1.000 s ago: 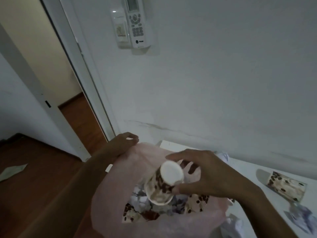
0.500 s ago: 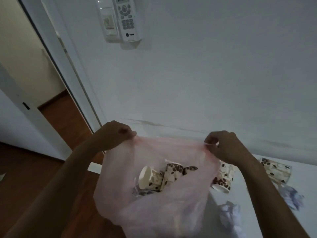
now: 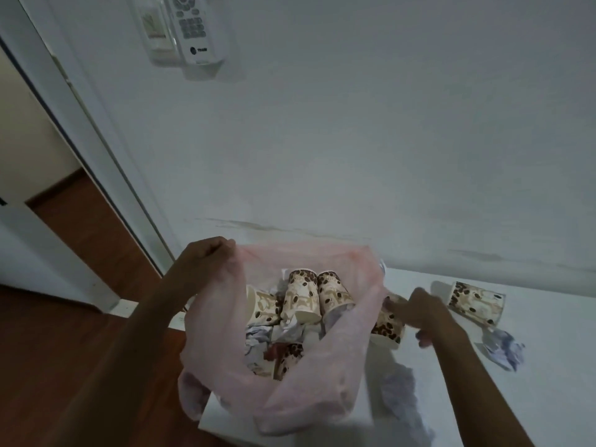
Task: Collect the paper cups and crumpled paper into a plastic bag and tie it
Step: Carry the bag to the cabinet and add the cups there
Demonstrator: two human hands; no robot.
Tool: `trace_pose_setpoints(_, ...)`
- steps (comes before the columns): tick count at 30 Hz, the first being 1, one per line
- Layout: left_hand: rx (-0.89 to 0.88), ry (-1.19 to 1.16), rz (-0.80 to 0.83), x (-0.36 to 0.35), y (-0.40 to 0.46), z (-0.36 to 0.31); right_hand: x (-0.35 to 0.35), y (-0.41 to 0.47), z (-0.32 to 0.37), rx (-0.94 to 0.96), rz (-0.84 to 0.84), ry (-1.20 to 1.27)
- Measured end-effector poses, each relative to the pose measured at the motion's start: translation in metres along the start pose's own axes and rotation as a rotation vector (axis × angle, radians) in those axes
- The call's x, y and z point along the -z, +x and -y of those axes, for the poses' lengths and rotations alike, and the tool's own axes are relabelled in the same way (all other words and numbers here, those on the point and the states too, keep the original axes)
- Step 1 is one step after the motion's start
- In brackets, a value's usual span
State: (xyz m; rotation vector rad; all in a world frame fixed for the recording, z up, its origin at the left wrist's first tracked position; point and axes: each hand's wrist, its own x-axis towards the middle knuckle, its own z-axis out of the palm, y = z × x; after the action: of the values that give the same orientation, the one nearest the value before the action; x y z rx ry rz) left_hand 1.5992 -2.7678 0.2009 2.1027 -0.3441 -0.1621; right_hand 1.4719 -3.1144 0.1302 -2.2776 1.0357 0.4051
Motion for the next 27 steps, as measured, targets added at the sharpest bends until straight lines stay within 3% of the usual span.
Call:
trace_pose_setpoints(2, 0.012, -0.067, -0.021, -0.006, -0.003, -0.005, -0.013, -0.003, -0.005, 0.011, 0.055, 0.035)
trace_pose_setpoints(6, 0.03, -0.091, -0.08, -0.019, -0.008, -0.016, -0.02, -0.004, -0.008, 0.03, 0.006, 0.332)
trace_pose_setpoints(11, 0.061, -0.114, -0.113, -0.035, -0.01, -0.021, 0.029, -0.031, -0.014, 0.119, -0.264, 0.639)
trace_pose_setpoints(14, 0.079, -0.114, -0.156, -0.041, -0.009, -0.023, 0.065, -0.07, 0.0, 0.323, -0.385, 0.657)
trace_pose_setpoints(16, 0.089, -0.101, -0.187, -0.044, -0.008, -0.024, 0.069, -0.093, 0.022, 0.472, -0.266, 0.58)
trace_pose_setpoints(20, 0.093, -0.11, -0.21, -0.042, -0.002, -0.023, 0.032, -0.11, 0.06, 0.669, 0.145, 0.221)
trace_pose_setpoints(22, 0.081, -0.136, -0.199, -0.041, 0.003, -0.021, 0.018, -0.104, 0.065, 0.746, 0.251, 0.06)
trace_pose_setpoints(24, 0.069, -0.167, -0.193, -0.042, 0.008, -0.023, 0.022, -0.096, 0.063, 0.77, 0.155, 0.141)
trace_pose_setpoints(27, 0.06, -0.213, -0.206, -0.041, 0.013, -0.026, 0.039, -0.068, 0.05, 0.697, -0.288, 0.316)
